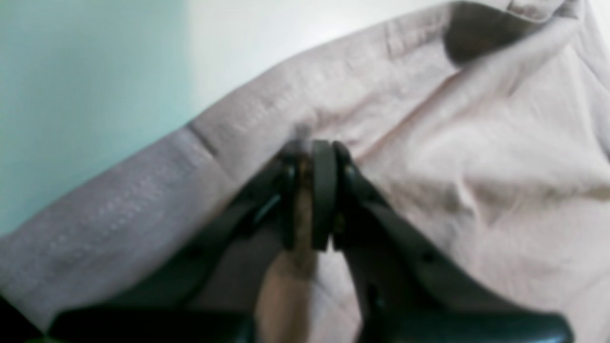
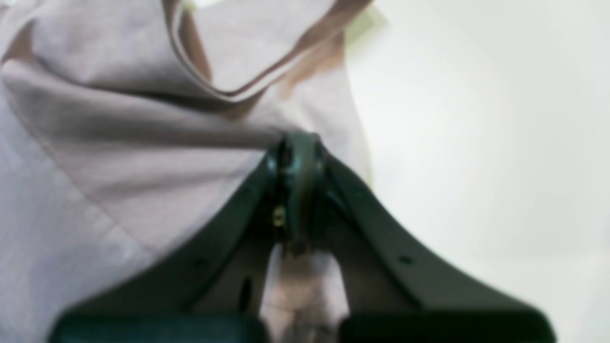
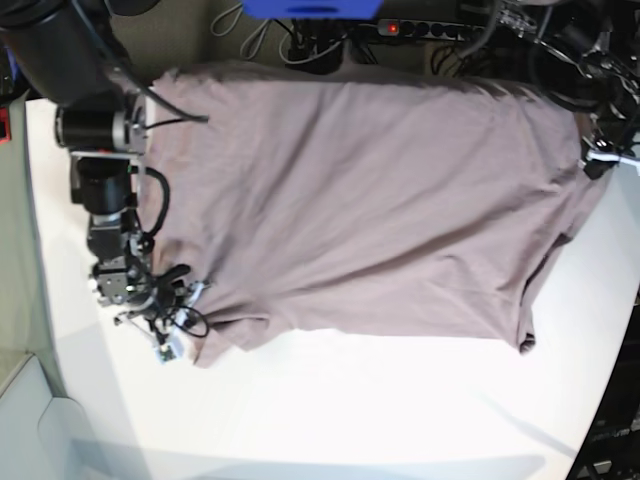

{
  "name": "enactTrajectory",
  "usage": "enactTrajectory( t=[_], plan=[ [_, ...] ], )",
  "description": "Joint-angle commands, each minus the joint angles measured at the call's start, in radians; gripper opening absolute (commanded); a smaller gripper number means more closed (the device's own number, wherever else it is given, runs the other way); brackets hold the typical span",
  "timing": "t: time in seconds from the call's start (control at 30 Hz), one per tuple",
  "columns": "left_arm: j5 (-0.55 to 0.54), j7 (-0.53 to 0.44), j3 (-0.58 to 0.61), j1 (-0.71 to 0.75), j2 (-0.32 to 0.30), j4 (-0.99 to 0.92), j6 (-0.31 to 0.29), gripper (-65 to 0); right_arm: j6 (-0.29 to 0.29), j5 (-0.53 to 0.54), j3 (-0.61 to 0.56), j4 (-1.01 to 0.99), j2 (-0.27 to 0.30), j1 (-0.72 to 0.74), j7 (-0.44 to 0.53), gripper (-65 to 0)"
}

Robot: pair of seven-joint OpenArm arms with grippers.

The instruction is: Layout the t-shirt on the table in an organized manner, then fold the t-shirt properly

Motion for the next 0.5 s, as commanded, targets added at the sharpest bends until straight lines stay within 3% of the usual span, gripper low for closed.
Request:
enactTrajectory(
  t=[0.0,0.13,0.23,0.47],
  plan=[
    [0.069,0.070,-0.001,0.027,-0.003,0.003,0.010,-60.0,-0.020,-0.024,0.001,0.001,0.015,0.026,-0.033,-65.0],
    [0.064,0.093,-0.001,0.055,-0.003,0.013,0.010,-60.0,-0.020,-0.029,0.001,0.001,0.031,0.034,-0.004,-65.0],
    [0.000,0.155,-0.001,0.063,-0.003,0.037,0.010,-60.0,-0.020,-0.029,0.000,-0.002,0.032,0.051,0.008,-65.0],
    [-0.223,0.339,-0.001,0.089,0.005,0.367,0.010,-60.0,-0.020,-0.029,0.001,-0.004,0.012,0.055,0.008,-65.0]
  ],
)
